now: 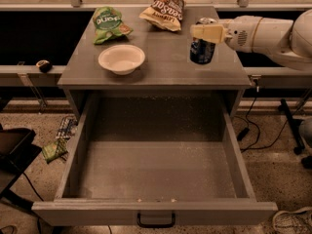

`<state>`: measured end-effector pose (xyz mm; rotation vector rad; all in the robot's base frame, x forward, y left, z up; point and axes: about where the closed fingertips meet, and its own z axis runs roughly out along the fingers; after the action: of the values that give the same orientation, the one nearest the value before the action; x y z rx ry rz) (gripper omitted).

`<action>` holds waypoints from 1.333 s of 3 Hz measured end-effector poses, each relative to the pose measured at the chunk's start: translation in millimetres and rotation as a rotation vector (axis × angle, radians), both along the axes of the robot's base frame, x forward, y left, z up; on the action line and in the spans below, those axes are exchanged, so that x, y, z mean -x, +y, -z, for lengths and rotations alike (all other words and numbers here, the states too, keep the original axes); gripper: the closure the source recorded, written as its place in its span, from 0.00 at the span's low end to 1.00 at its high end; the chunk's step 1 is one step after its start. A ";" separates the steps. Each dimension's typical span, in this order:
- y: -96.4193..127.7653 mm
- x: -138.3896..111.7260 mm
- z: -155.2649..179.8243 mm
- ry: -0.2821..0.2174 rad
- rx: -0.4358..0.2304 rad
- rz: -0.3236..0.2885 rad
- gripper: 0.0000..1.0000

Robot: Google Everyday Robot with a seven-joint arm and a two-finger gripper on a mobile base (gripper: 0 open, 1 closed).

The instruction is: Pick pepsi can from top drawer and place on counter

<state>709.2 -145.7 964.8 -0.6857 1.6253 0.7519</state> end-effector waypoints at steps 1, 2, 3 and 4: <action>12.5 -24.6 5.7 -0.087 0.001 -0.017 1.00; 29.3 -40.2 24.3 -0.154 -0.005 -0.054 1.00; 32.3 -42.7 28.4 -0.168 -0.002 -0.061 0.85; 32.3 -42.7 28.4 -0.168 -0.002 -0.061 0.62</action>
Offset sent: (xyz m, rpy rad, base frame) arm 0.0584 0.0433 -0.0476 0.0101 -0.2381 0.0913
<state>751.9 -113.4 936.4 -0.7793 1.4564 0.7196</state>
